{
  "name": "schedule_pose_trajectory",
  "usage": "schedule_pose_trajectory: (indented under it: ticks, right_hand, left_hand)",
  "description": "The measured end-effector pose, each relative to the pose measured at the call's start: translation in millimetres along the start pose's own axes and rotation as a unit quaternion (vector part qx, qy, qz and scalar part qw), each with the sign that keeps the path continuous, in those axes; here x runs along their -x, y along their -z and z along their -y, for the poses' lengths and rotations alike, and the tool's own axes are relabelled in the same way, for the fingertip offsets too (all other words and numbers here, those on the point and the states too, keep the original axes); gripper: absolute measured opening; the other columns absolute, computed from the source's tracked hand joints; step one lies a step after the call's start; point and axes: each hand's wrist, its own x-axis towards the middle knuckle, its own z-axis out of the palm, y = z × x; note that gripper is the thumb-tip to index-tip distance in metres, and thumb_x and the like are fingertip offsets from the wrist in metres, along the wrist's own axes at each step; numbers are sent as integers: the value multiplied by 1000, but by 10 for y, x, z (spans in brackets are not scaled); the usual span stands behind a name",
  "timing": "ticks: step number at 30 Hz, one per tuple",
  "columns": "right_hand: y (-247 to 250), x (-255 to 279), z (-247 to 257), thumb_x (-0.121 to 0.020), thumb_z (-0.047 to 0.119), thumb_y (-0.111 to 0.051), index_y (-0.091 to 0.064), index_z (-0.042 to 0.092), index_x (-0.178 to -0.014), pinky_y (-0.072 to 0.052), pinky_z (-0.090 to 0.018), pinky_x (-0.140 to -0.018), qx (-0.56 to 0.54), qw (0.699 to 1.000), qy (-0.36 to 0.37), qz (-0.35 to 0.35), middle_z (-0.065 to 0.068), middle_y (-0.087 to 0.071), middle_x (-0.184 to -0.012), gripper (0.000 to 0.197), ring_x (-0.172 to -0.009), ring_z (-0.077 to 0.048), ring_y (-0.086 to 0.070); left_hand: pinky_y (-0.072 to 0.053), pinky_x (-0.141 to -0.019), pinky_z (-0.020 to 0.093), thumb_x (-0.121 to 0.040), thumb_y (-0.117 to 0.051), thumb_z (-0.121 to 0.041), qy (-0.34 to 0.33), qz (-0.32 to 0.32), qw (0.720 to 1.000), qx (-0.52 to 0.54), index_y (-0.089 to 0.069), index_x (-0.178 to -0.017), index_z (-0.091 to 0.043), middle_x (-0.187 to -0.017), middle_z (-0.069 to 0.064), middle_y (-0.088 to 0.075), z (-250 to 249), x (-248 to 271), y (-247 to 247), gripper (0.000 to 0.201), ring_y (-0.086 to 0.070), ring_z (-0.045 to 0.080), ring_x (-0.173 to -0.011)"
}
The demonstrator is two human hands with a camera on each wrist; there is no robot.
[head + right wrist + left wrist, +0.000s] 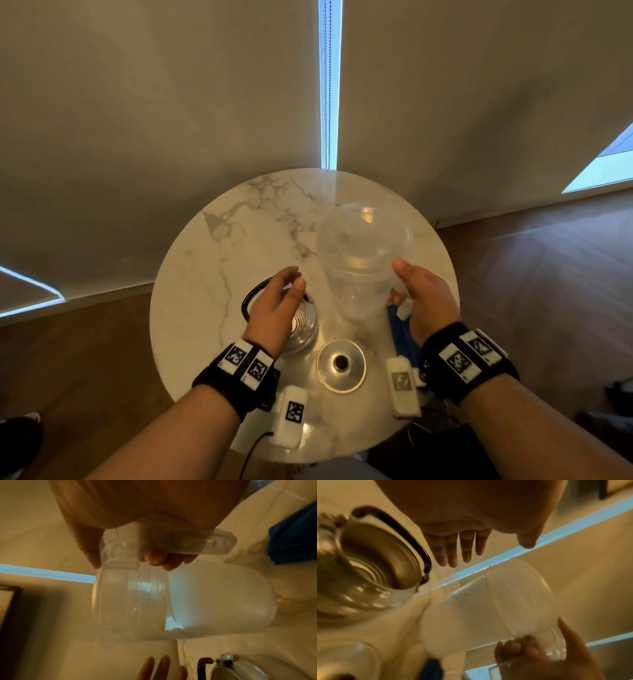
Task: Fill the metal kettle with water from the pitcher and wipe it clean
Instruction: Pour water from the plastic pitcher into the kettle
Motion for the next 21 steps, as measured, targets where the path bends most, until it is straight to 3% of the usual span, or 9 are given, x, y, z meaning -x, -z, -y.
schedule_pose_trajectory:
  ticks: [2, 3, 6, 8, 11, 13, 16, 18, 21]
  right_hand:
    - [-29, 217, 64, -75, 61, -77, -64, 9, -76, -45, -51, -86, -2, 1000, 10, 18, -13, -53, -72, 54, -74, -31, -53]
    - [-48, 326, 86, -71, 64, -80, -65, 7, -81, -44, -50, -82, -11, 1000, 10, 25, -14, -51, -70, 59, -70, -30, -51]
    - [-105, 640, 105, -68, 66, -81, -64, -2, -98, -44, -40, -70, -41, 998, 28, 43, -14, -48, -67, 77, -60, -25, -51]
    - [-133, 830, 73, -72, 65, -78, -60, -9, -97, -44, -41, -70, -49, 997, 28, 55, -13, -49, -65, 80, -60, -26, -52]
    - [-166, 1036, -3, -67, 67, -80, -54, -16, -83, -41, -37, -62, -37, 998, 6, 59, -16, -44, -62, 88, -54, -28, -47]
    - [-179, 1115, -56, -59, 67, -86, -61, -6, -88, -41, -37, -61, -35, 998, -21, 50, -15, -47, -64, 81, -55, -26, -47]
    - [-163, 1114, -128, -55, 66, -89, -66, 2, -98, -37, -36, -60, -16, 999, -40, 31, -13, -50, -65, 81, -55, -24, -45]
    - [-148, 1066, -152, -60, 66, -86, -67, -1, -93, -38, -35, -59, 22, 999, -43, 24, -16, -49, -64, 77, -53, -25, -46]
    - [-155, 963, -140, -56, 75, -83, -63, -14, -87, -39, -36, -58, 87, 995, -51, 24, -17, -50, -65, 96, -58, -29, -46]
  left_hand:
    - [-42, -120, 51, -71, -55, -95, 29, 35, 996, 73, -62, -130, -49, -140, -7, -65, -55, 3, -10, 76, -60, 17, -134]
    - [-41, -121, 49, -70, -54, -97, 40, 63, 992, 98, -60, -133, -49, -143, -8, -64, -75, 29, -11, 79, -58, 16, -137]
    - [-44, -116, 39, -81, -57, -81, 48, 143, 974, 168, -57, -143, -42, -141, -13, -69, -127, 196, -20, 73, -60, 11, -136]
    - [-49, -112, 35, -74, -66, -84, 64, 156, 961, 219, -56, -143, -39, -135, -19, -72, -57, 313, -9, 83, -64, 4, -130]
    - [-50, -112, 30, -81, -56, -80, 84, 154, 955, 238, -55, -139, -41, -135, -21, -71, 135, 523, -8, 70, -63, 2, -130]
    - [-49, -114, 35, -88, -54, -74, 113, 141, 951, 252, -56, -141, -39, -142, -12, -68, 250, 639, -18, 63, -60, 12, -137]
    - [-49, -113, 41, -91, -48, -63, 151, 104, 948, 259, -63, -130, -42, -134, -13, -73, 370, 711, -50, 47, -63, 15, -134]
    - [-50, -114, 47, -88, -50, -59, 183, 78, 941, 273, -64, -129, -37, -136, -5, -72, 412, 731, -102, 48, -64, 20, -132]
    - [-52, -110, 48, -92, -53, -56, 225, 37, 927, 299, -63, -133, -30, -134, 3, -72, 480, 738, -155, 50, -65, 26, -129]
